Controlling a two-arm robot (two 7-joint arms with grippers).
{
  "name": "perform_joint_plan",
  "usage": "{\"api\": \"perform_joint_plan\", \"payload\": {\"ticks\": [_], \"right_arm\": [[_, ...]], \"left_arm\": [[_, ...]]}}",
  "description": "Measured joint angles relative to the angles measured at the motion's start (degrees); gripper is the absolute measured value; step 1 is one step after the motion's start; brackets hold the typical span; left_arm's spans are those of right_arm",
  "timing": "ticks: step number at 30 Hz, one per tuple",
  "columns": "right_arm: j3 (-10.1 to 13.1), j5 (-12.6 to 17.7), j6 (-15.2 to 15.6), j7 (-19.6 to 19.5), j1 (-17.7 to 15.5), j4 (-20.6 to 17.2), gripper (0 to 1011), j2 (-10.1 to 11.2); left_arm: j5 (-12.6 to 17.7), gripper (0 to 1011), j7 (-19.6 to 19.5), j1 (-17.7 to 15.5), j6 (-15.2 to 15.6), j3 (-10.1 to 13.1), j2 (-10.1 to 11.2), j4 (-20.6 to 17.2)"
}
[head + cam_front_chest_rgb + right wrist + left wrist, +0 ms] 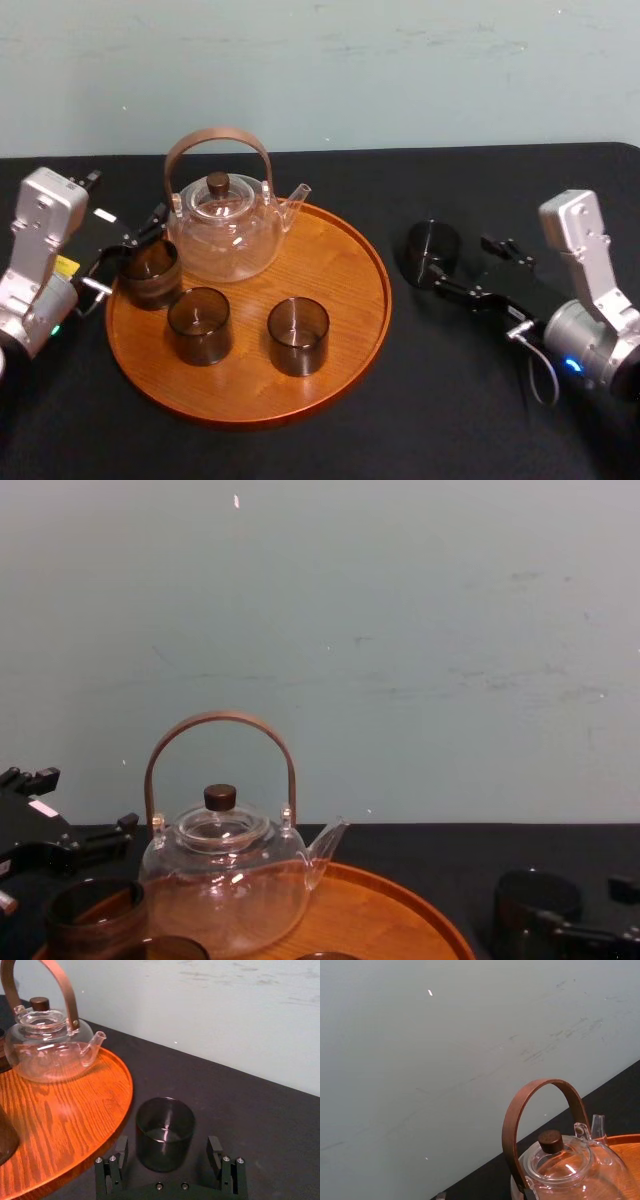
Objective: Pick up the glass from the table and place it on the tray.
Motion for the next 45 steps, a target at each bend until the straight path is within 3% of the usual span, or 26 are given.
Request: {"api": "perform_joint_plan", "payload": {"ticks": [11, 45], "right_arm": [[-2.69, -2.99, 0.38, 0.09, 3.80, 3.54, 1002, -2.05], [-2.79, -4.25, 2.04, -0.05, 7.79, 8.16, 1002, -4.64]], "left_arm": [[0.00, 1001, 0.00, 0.00, 0.00, 0.00, 0.00, 0.00], [0.00, 1001, 0.00, 0.00, 0.00, 0.00, 0.00, 0.00]]}}
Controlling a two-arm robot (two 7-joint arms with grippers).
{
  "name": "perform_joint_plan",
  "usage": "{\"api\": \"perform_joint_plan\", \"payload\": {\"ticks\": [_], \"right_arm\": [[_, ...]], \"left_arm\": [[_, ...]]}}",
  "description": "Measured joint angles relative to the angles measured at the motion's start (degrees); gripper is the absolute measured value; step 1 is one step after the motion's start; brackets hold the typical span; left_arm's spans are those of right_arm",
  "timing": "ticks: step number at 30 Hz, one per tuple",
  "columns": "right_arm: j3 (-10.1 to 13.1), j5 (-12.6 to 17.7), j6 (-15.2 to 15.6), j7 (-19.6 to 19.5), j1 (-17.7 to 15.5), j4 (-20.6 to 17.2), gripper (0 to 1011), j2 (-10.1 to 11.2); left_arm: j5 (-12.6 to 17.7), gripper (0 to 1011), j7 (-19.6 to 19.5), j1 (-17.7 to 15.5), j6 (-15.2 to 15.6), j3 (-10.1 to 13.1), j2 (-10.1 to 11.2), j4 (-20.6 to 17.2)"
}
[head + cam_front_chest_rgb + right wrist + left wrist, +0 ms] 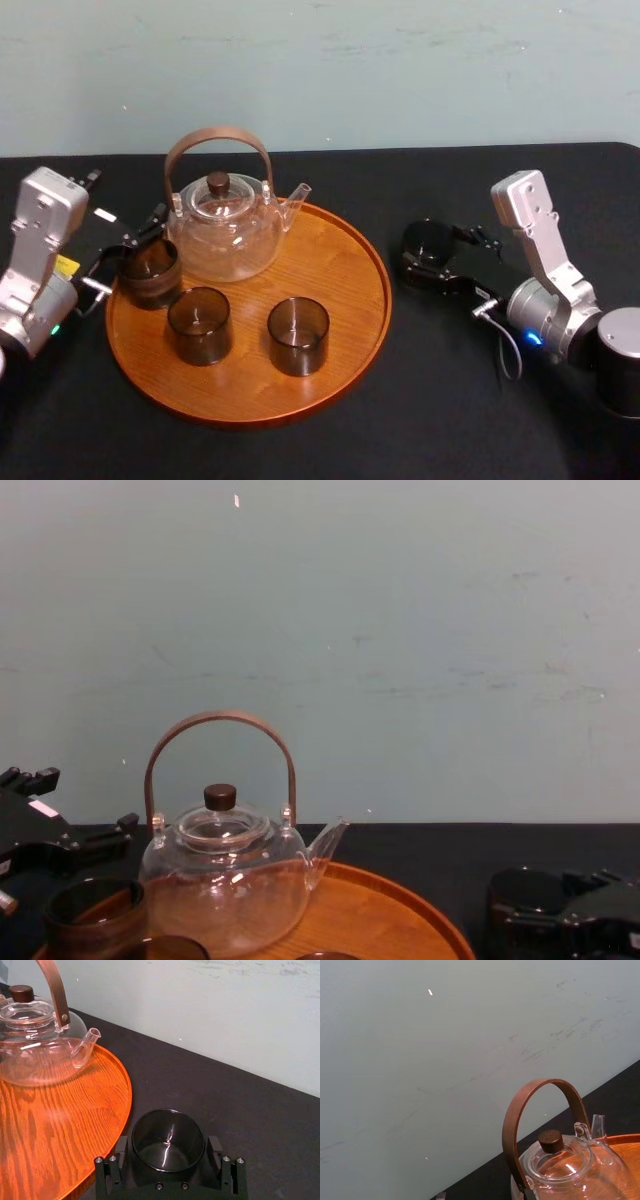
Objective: Pick up the glass from the table and place it on the tray.
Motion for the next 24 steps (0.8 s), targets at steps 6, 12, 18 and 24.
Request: {"api": "perform_joint_plan", "payload": {"ticks": [6, 12, 18, 24], "right_arm": [[-0.53, -0.34, 0.95, 0.10, 1.57, 1.73, 1002, -0.67], [-1.02, -0.72, 1.87, 0.22, 2.85, 3.19, 1002, -1.26], [-1.37, -0.94, 2.89, 0.32, 3.70, 4.33, 1002, -1.69], [-1.42, -0.98, 2.99, 0.37, 3.76, 4.46, 1002, -1.71]], "left_arm": [[0.00, 1001, 0.00, 0.00, 0.00, 0.00, 0.00, 0.00], [0.00, 1001, 0.00, 0.00, 0.00, 0.00, 0.00, 0.00], [0.00, 1001, 0.00, 0.00, 0.00, 0.00, 0.00, 0.00], [0.00, 1001, 0.00, 0.00, 0.00, 0.00, 0.00, 0.00]]}}
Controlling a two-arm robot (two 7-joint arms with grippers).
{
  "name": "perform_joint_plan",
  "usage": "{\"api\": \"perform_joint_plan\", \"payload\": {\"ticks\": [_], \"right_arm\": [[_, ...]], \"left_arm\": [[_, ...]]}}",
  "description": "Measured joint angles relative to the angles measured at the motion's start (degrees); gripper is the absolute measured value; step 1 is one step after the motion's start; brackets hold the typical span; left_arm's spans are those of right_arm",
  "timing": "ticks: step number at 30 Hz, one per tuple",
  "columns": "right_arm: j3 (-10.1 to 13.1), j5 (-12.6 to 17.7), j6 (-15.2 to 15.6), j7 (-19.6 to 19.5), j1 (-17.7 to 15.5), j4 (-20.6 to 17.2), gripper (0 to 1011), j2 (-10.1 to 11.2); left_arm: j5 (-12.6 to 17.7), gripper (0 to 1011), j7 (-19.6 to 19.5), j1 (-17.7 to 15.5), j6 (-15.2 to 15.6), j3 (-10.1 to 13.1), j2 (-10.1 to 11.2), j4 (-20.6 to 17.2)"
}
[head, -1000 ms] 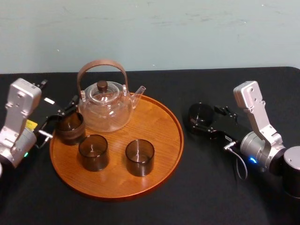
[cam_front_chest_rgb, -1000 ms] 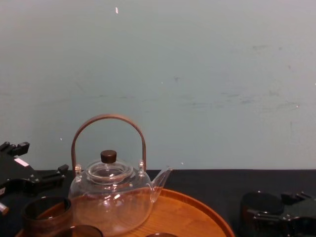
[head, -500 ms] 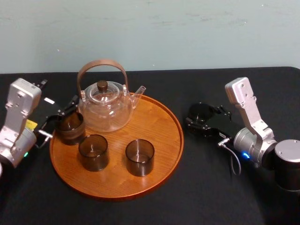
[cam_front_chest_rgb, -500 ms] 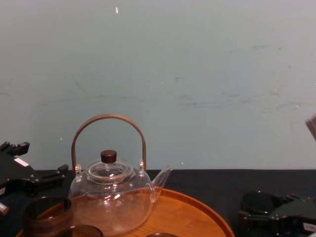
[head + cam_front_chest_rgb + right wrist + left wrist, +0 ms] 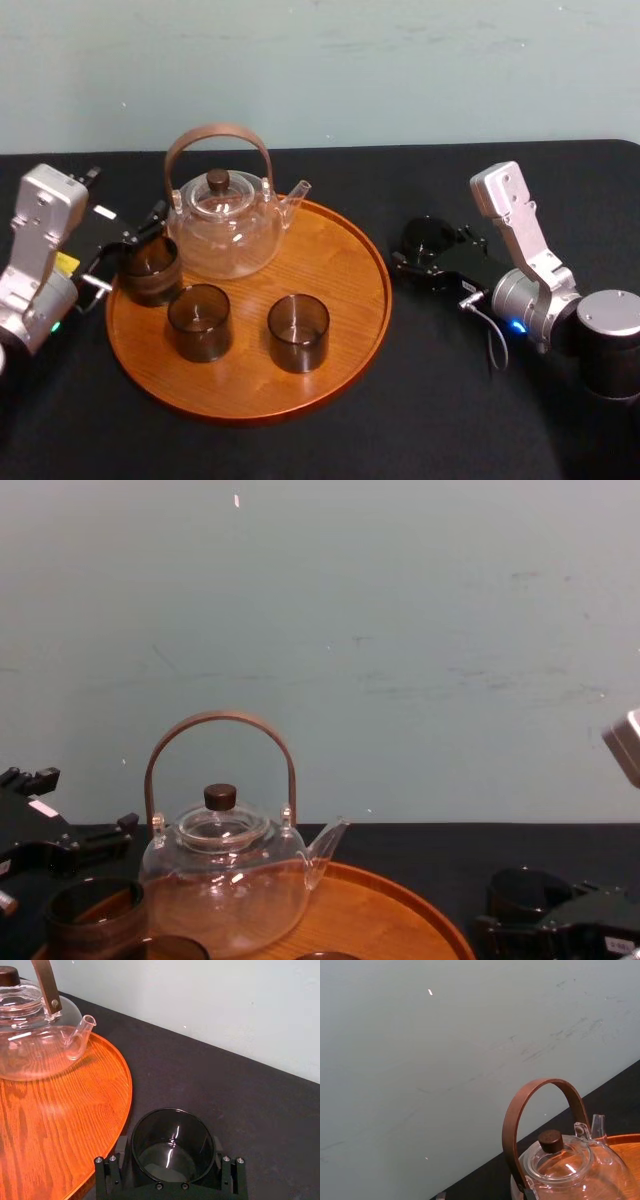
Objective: Pick up the glass from the table and place it on the tray.
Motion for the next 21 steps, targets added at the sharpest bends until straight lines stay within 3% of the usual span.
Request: {"api": "perform_joint_plan", "payload": {"ticks": [10, 15, 21], "right_arm": [[0.03, 0.01, -0.08, 0.00, -0.06, -0.11, 1002, 0.03], [0.05, 0.03, -0.12, -0.01, -0.09, -0.16, 914, 0.05], [0.06, 0.04, -0.17, -0.01, -0.13, -0.21, 908, 0.09]], "left_arm": [[0.00, 1001, 0.00, 0.00, 0.00, 0.00, 0.00, 0.00], [0.00, 1001, 0.00, 0.00, 0.00, 0.00, 0.00, 0.00], [0.00, 1001, 0.00, 0.00, 0.00, 0.00, 0.00, 0.01]]}}
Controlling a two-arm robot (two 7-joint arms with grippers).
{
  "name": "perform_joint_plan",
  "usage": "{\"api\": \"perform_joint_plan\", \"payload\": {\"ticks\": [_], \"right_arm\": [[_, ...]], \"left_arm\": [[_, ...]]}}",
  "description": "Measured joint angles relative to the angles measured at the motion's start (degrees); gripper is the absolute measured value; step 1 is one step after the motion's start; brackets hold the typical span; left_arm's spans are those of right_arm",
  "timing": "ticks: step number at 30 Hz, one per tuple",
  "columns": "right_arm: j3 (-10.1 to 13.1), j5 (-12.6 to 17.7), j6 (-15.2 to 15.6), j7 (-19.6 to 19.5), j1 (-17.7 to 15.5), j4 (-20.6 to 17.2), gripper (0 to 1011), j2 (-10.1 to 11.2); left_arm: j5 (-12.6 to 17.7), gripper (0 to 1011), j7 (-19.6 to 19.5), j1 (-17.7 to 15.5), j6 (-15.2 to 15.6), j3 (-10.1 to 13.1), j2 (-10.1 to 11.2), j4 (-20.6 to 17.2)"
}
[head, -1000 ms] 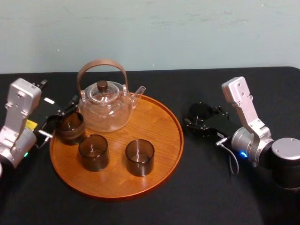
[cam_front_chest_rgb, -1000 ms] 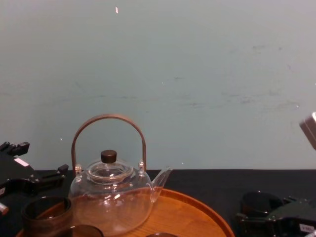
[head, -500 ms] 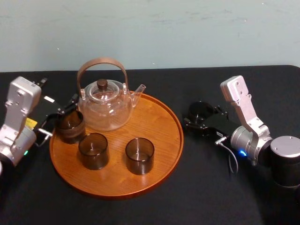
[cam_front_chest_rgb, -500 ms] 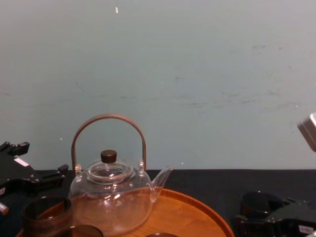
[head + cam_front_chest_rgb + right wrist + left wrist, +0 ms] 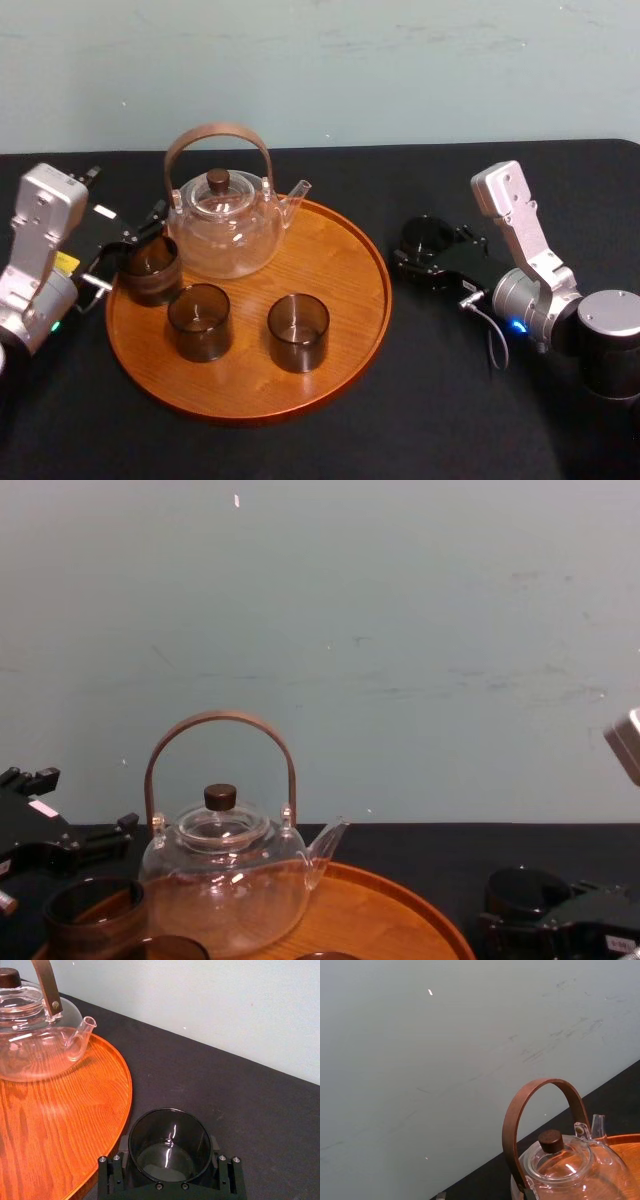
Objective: Pick up the glass from the table and place it on the tray.
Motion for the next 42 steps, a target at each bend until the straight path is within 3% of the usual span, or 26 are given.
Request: {"api": "perform_joint_plan", "payload": {"ticks": [17, 21, 27, 36, 42], "right_arm": [[0.00, 0.00, -0.04, 0.00, -0.01, -0.05, 908, 0.01], [0.70, 1.16, -0.18, 0.16, 0.01, 0.24, 908, -0.55], [0.74, 2.38, -0.46, 0.98, -0.46, -2.38, 908, -0.65], [-2.28, 2.77, -0.51, 2.74, -0.78, -6.81, 908, -0.50], [-5.35, 1.68, -0.68, 3.16, 0.76, -5.38, 908, -1.45]], "left_arm": [[0.00, 1001, 0.00, 0.00, 0.00, 0.00, 0.00, 0.00], [0.00, 1001, 0.00, -0.01, 0.00, 0.00, 0.00, 0.00], [0.00, 1001, 0.00, 0.00, 0.00, 0.00, 0.00, 0.00], [0.00, 1001, 0.00, 0.00, 0.00, 0.00, 0.00, 0.00], [0.00, 1001, 0.00, 0.00, 0.00, 0.01, 0.00, 0.00]]}}
